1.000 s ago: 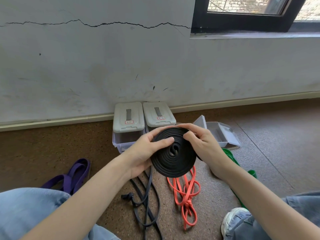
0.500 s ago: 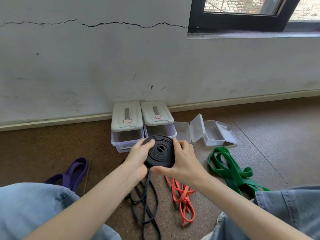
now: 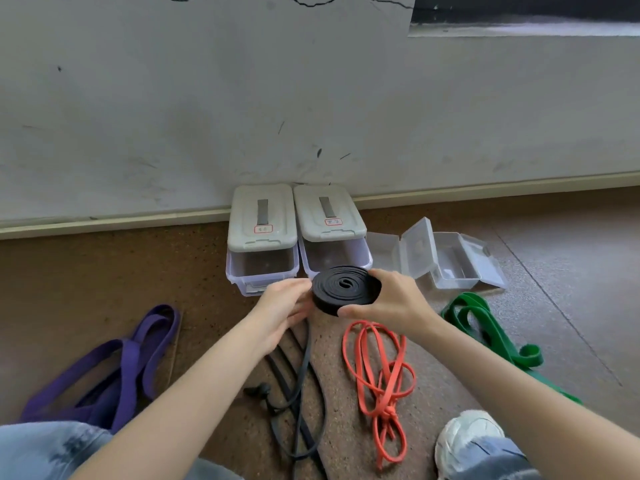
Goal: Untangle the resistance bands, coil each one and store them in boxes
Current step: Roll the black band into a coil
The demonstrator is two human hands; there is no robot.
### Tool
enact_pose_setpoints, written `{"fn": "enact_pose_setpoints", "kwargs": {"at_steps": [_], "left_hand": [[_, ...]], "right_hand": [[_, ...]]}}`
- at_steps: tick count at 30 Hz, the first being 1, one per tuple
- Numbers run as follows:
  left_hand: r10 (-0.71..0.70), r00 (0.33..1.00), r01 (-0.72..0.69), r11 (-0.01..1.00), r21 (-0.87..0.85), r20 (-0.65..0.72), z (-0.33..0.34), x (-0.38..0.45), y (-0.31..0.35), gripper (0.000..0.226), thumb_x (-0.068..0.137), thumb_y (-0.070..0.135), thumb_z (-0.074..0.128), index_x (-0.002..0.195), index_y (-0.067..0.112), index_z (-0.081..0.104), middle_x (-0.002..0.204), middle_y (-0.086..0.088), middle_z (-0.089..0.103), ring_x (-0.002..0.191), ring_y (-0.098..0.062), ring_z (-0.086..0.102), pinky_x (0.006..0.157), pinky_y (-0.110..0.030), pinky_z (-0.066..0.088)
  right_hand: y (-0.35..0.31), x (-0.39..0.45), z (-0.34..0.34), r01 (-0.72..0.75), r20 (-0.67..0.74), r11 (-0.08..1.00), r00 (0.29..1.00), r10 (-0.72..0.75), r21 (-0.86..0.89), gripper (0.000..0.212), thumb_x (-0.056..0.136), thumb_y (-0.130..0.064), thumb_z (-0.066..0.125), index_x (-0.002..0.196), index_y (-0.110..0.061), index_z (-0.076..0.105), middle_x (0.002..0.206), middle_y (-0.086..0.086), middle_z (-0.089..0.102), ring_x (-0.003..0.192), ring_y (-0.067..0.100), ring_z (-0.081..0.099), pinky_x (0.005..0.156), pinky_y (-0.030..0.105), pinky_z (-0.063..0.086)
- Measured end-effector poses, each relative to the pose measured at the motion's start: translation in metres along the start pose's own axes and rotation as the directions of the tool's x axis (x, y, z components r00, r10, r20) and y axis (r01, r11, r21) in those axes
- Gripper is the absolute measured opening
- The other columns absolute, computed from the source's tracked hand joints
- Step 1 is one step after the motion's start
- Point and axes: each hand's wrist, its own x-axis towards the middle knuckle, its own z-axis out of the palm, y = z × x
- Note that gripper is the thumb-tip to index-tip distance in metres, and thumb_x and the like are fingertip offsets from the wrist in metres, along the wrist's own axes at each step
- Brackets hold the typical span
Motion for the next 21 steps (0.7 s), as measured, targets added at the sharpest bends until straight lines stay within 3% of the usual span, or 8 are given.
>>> {"fn": "enact_pose_setpoints", "kwargs": {"at_steps": [2, 4, 6, 8, 13, 15, 18, 21], "left_hand": [[0.065, 0.993, -0.05, 0.987, 0.152, -0.094, -0.008, 0.032, -0.006, 0.022, 0.095, 0.019, 0.05, 0.112, 0.011, 0.061, 0.102, -0.003, 0.066, 0.096, -0.016, 0.061, 0.083, -0.028, 0.047], [0.228, 0.961, -0.143, 0.892, 0.429, -0.154, -0.015, 0.066, -0.013, 0.022, 0.095, 0.018, 0.05, 0.113, 0.011, 0.06, 0.11, -0.004, 0.064, 0.105, -0.018, 0.058, 0.089, -0.03, 0.044], [0.383, 0.922, -0.237, 0.67, 0.703, -0.054, -0.017, 0.102, -0.021, 0.025, 0.094, 0.016, 0.05, 0.118, 0.013, 0.058, 0.119, -0.005, 0.06, 0.113, -0.019, 0.053, 0.091, -0.026, 0.039], [0.459, 0.883, -0.323, 0.446, 0.835, 0.096, -0.013, 0.135, -0.029, 0.035, 0.094, 0.017, 0.05, 0.129, 0.014, 0.051, 0.132, -0.004, 0.052, 0.124, -0.02, 0.044, 0.098, -0.028, 0.035], [0.335, 0.897, -0.324, 0.057, 0.944, 0.288, -0.009, 0.197, -0.052, 0.054, 0.097, 0.035, 0.041, 0.146, 0.017, 0.027, 0.155, 0.002, 0.023, 0.145, -0.019, 0.008, 0.116, -0.038, 0.011], [0.312, 0.893, -0.343, 0.009, 0.939, 0.323, -0.011, 0.206, -0.064, 0.05, 0.097, 0.037, 0.04, 0.142, 0.016, 0.034, 0.152, 0.002, 0.028, 0.145, -0.019, 0.006, 0.116, -0.038, 0.01], [0.4, 0.853, -0.417, 0.135, 0.899, 0.336, -0.019, 0.205, -0.078, 0.038, 0.095, 0.035, 0.046, 0.128, 0.018, 0.052, 0.135, 0.006, 0.047, 0.141, -0.016, 0.014, 0.113, -0.03, 0.015], [0.451, 0.822, -0.467, 0.184, 0.865, 0.348, -0.026, 0.203, -0.081, 0.032, 0.095, 0.035, 0.046, 0.121, 0.023, 0.058, 0.128, 0.013, 0.05, 0.136, -0.008, 0.018, 0.11, -0.025, 0.018]], "right_hand": [[0.018, 0.031, 0.005, -0.036, 0.01, 0.999, 0.999, 0.037, -0.032, 0.052, 0.06, -0.046, 0.081, 0.095, -0.013, 0.065, 0.085, -0.008, 0.066, 0.075, 0.002, 0.058, 0.065, 0.014, 0.048], [0.036, 0.064, 0.011, -0.077, 0.013, 0.996, 0.997, 0.078, -0.051, 0.054, 0.06, -0.047, 0.081, 0.096, -0.01, 0.064, 0.09, -0.002, 0.067, 0.082, 0.012, 0.061, 0.068, 0.027, 0.051], [0.054, 0.095, 0.021, -0.094, 0.014, 0.994, 0.995, 0.095, -0.051, 0.05, 0.06, -0.047, 0.081, 0.092, -0.013, 0.062, 0.085, -0.006, 0.063, 0.08, 0.011, 0.058, 0.057, 0.017, 0.045], [0.071, 0.122, 0.034, -0.1, 0.016, 0.994, 0.995, 0.101, -0.037, 0.046, 0.062, -0.046, 0.081, 0.091, -0.017, 0.061, 0.082, -0.009, 0.059, 0.078, 0.009, 0.055, 0.053, 0.01, 0.037], [0.108, 0.177, 0.067, -0.168, 0.061, 0.984, 0.984, 0.165, 0.053, 0.056, 0.063, -0.04, 0.083, 0.105, -0.009, 0.061, 0.094, 0.0, 0.063, 0.09, 0.016, 0.059, 0.069, 0.02, 0.048], [0.117, 0.194, 0.081, -0.176, 0.076, 0.982, 0.982, 0.171, 0.062, 0.056, 0.065, -0.037, 0.082, 0.107, -0.008, 0.059, 0.1, 0.0, 0.063, 0.096, 0.016, 0.058, 0.072, 0.021, 0.048], [0.127, 0.215, 0.105, -0.224, 0.107, 0.97, 0.971, 0.214, 0.092, 0.064, 0.066, -0.036, 0.082, 0.116, -0.006, 0.055, 0.113, 0.006, 0.062, 0.107, 0.02, 0.056, 0.087, 0.029, 0.048], [0.133, 0.23, 0.129, -0.268, 0.153, 0.961, 0.949, 0.276, -0.069, 0.069, 0.07, -0.043, 0.078, 0.118, -0.003, 0.048, 0.118, 0.013, 0.054, 0.107, 0.024, 0.051, 0.081, 0.027, 0.041]]}}
